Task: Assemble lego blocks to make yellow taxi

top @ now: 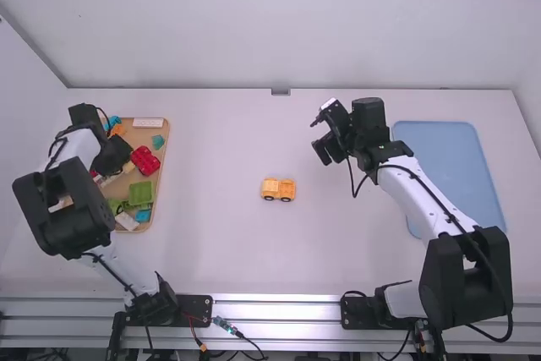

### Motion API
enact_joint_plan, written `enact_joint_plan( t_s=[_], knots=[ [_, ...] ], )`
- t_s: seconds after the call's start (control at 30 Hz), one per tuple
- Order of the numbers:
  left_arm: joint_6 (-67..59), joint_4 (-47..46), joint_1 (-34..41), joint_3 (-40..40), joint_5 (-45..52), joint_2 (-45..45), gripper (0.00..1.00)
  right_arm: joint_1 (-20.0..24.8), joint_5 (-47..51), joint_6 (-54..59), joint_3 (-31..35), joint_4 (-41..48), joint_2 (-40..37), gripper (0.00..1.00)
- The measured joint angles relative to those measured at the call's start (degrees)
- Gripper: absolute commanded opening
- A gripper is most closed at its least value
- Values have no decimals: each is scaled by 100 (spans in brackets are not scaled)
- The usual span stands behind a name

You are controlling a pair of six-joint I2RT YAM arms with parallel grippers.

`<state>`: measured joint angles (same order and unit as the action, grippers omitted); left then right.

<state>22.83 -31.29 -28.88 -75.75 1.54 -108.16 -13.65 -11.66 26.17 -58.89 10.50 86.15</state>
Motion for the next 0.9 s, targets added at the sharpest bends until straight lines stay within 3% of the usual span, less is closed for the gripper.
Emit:
enact_joint_plan(
  t_s=[0.27,0.4,0.63,0.9],
  knots=[
    [-1130,420,1397,-229,133,7,2,17,293,-649,0,-258,0,99],
    [-2363,702,2675,-229,691,39,2,205,632,-1292,0,-271,0,99],
    [-4315,918,5187,-225,793,74,1,1025,848,-2256,0,282,-146,99],
    [-6102,863,6758,-221,1296,74,2,1974,1403,-2800,0,1187,-629,99]
  ],
)
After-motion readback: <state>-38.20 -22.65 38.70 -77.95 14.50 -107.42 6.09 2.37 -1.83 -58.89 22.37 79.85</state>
